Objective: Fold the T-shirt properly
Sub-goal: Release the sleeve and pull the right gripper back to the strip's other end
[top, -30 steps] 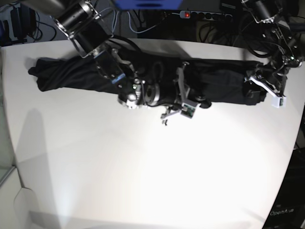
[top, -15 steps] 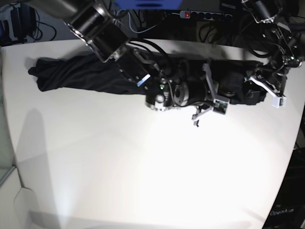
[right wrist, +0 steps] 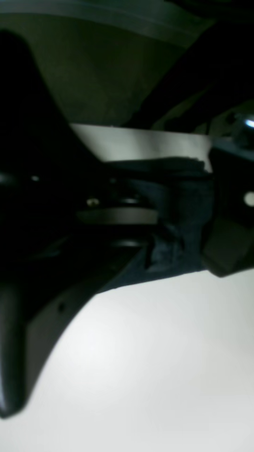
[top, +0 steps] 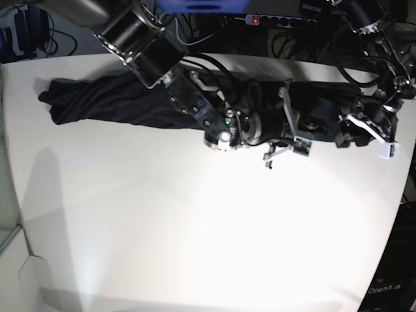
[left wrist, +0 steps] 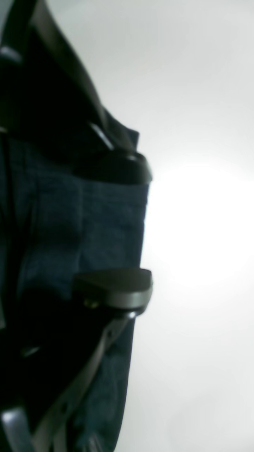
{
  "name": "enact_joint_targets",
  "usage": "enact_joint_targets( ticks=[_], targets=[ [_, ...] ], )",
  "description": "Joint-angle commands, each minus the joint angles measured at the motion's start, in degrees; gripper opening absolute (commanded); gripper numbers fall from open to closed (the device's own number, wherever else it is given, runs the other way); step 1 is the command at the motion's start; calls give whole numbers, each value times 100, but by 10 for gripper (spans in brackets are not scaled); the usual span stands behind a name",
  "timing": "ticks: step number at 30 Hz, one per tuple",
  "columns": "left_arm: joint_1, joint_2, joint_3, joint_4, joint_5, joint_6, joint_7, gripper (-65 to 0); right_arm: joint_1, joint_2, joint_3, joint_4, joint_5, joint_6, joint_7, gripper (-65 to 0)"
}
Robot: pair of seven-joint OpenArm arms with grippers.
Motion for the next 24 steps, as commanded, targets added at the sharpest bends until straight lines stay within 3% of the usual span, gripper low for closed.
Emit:
enact_joint_targets(
  ticks=[1, 7, 16, 20, 24],
  targets=[
    [-143, -84, -19, 164, -111, -17, -29, -287, 93, -88, 7, 68, 76, 21, 162, -635],
    [-169, -40, -309, 524, -93, -17, 33, -287, 67, -88, 7, 42, 85, 21, 136, -635],
    [376, -427, -784, 472, -84, -17, -11, -287, 146, -88, -213, 33, 102, -1, 188, -635],
    [561, -480, -916, 472, -75, -17, -20, -287, 313, -88, -784, 6, 111, -678, 329, -635],
    [605, -480, -986, 472, -75, -17, -20, -287, 392, -88, -1022, -152, 111, -722, 417, -635]
  ],
)
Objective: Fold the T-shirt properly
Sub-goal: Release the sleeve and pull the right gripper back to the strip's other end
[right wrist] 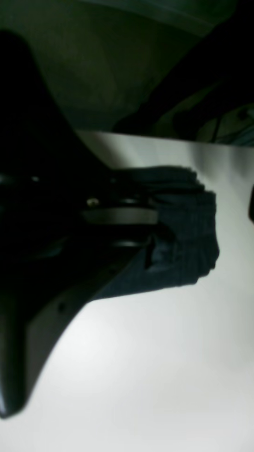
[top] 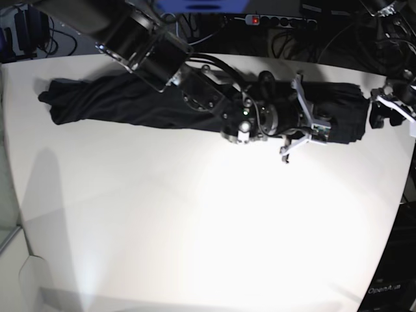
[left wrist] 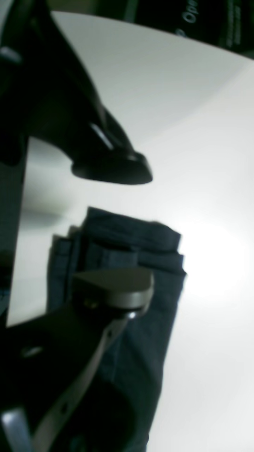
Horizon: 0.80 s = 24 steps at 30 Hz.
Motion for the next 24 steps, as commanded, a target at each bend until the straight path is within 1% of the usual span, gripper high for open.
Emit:
enact_joint_targets(
  ticks=[1, 4, 5, 7, 9, 14, 16, 18, 20, 22, 24],
  targets=[
    [-23, -110, -33, 85, -115, 3, -116, -287, 123, -66, 14, -48, 59, -18, 122, -634],
    [-23, -110, -33, 85, -115, 3, -116, -287, 114, -66, 14, -171, 59, -18, 175, -630],
    [-23, -110, -33, 85, -115, 3, -116, -287, 97, -66, 14, -162, 68, -18, 227, -618],
    [-31, -102, -16, 85, -115, 3, -116, -287, 88, -66, 23, -162, 68, -18, 298, -573],
    [-58, -93, 2, 85, -115, 3, -116, -287, 88, -66, 32, -162, 68, -18, 315, -509],
    [-58, -93, 11, 85, -115, 3, -116, -287, 53, -66, 6, 49, 68, -9, 280, -321],
    [-58, -93, 11, 76, -115, 3, -116, -287, 0, -66, 6, 207, 68, -9, 271, -280],
    [-58, -93, 11, 76, -115, 3, -116, -287, -26, -66, 6, 383, 50, -9, 271, -255],
    [-58, -93, 11, 76, -115, 3, -116, -287, -35, -58, 32, 559, 41, -9, 245, -250],
    [-67, -93, 28, 85, -123, 3, -116, -287, -35, 135, 50, 700, 41, -9, 87, -250],
    [-84, -93, 222, 111, -159, 3, -116, -287, -35, 399, 146, 858, 41, -9, -107, -250]
  ],
)
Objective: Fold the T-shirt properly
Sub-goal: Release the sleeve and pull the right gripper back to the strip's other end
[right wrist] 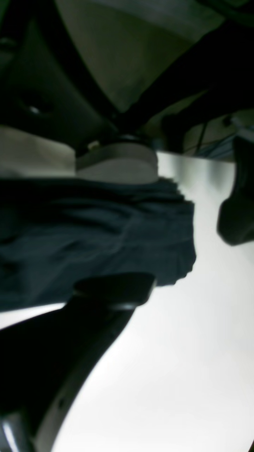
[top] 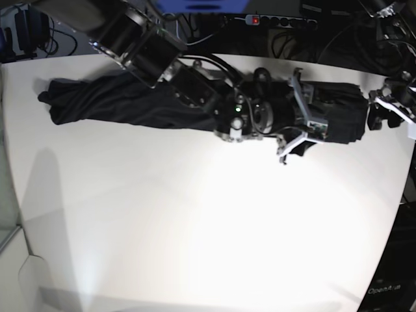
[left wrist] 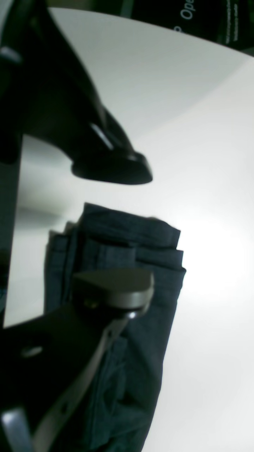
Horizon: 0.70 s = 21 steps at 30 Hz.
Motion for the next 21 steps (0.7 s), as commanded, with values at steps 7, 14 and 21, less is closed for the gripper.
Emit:
enact_joint_targets(
  ticks=[7, 14, 21],
  targets=[
    [-377, -84, 975, 234, -119, -25, -125, -287, -146, 880, 898, 601, 41, -14, -305, -255],
    [-755, -102, 2021, 577, -93, -25, -72, -287, -612, 1786, 1927, 1295, 41, -14, -376, -255],
    [-755, -163, 2364, 867, -84, -25, 438, -287, -823, 2190, 2753, 1348, 41, -14, -569, -255]
  ],
)
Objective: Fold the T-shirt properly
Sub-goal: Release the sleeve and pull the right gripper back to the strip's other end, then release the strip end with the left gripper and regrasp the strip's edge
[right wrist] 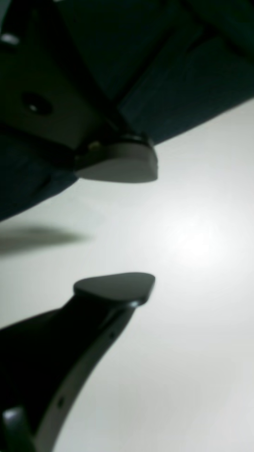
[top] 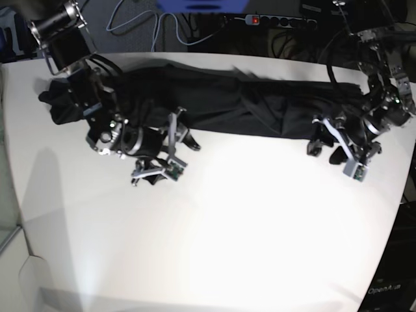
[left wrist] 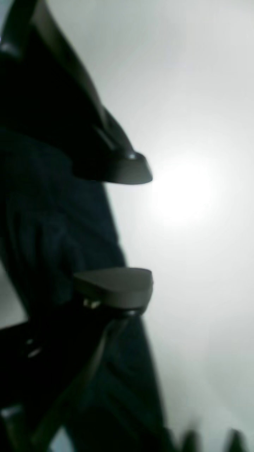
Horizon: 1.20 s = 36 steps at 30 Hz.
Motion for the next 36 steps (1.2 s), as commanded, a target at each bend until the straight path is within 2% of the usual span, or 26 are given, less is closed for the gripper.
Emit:
enact_joint_targets(
  ticks=[1, 6, 10, 13, 16, 20, 24, 32, 36],
  targets=[
    [-88, -207, -21, 139, -112, -12, -88, -287, 75, 28, 177, 124, 63, -12, 126, -255],
    [-44, -673, -3, 245, -121, -12, 351, -292, 5, 28, 863, 98, 63, -12, 135, -255],
    [149, -1113, 366, 702, -156, -12, 536, -293, 5, 11, 1012, 98, 63, -12, 135, -255],
    [167, -1271, 841, 1027, -112, -12, 624, -292, 14, 11, 1012, 98, 63, -12, 144, -255],
    [132, -1280, 1227, 1062, -25, -12, 624, -290, 5, -7, 995, 106, 63, -12, 135, -255],
    [114, -1280, 1834, 1062, 775, -12, 624, -289, -4, -7, 995, 89, 63, -12, 135, -255],
    [141, -1280, 2485, 1106, 1857, -12, 597, -292, -48, -7, 1004, 89, 63, -12, 135, -255],
    [123, -937, 2625, 1045, 3597, -12, 545, -292, -74, -7, 1004, 89, 63, -12, 135, -255],
    [123, -735, 2625, 992, 4028, -12, 492, -292, -74, -7, 1004, 89, 63, -12, 135, -255]
  ],
)
